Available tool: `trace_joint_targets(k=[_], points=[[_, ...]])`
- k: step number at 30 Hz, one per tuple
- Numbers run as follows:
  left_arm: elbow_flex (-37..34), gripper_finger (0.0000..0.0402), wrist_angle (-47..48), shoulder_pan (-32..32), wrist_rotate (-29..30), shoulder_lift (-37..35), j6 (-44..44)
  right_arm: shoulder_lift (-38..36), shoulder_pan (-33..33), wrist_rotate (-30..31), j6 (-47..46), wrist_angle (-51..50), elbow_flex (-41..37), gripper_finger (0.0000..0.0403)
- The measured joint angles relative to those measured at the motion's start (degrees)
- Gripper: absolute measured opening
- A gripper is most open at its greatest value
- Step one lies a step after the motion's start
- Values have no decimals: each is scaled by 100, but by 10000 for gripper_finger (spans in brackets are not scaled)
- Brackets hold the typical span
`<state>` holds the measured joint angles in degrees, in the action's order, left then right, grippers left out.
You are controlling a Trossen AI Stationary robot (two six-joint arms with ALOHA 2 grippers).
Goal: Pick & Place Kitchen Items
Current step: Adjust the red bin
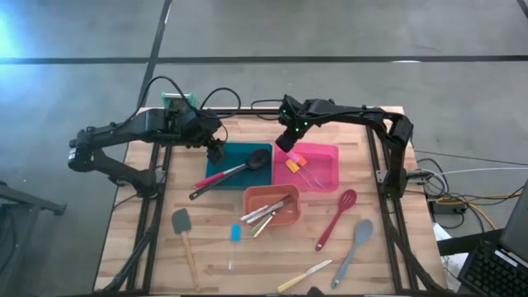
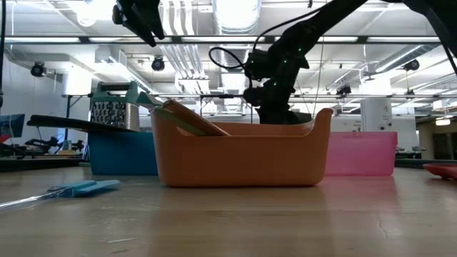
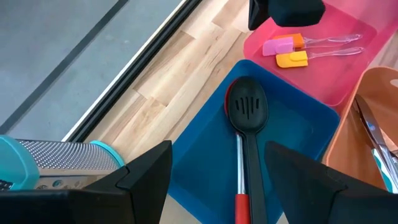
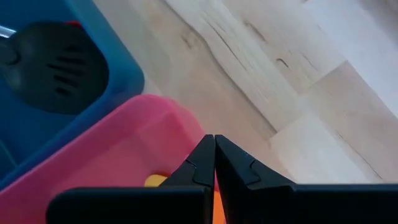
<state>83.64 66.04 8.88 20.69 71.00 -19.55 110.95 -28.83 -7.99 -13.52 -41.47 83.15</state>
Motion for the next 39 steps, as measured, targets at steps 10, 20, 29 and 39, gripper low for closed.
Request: trace_joint_targets(k=[10,20,29,39], points=[[-4,258,0,0,0,0,9,18,130,-239,-109,-18,-2,8],[-7,258,3,0,-2,0,11,-171,-22,70,16,6,10,8],[-11,258,308,0,-17,0,-4,-1524,21,1278,138,-1557,-507,8],[-11,258,275,2,-9,0,12,-4546,485,1416,-2211,-1869,-2874,8]])
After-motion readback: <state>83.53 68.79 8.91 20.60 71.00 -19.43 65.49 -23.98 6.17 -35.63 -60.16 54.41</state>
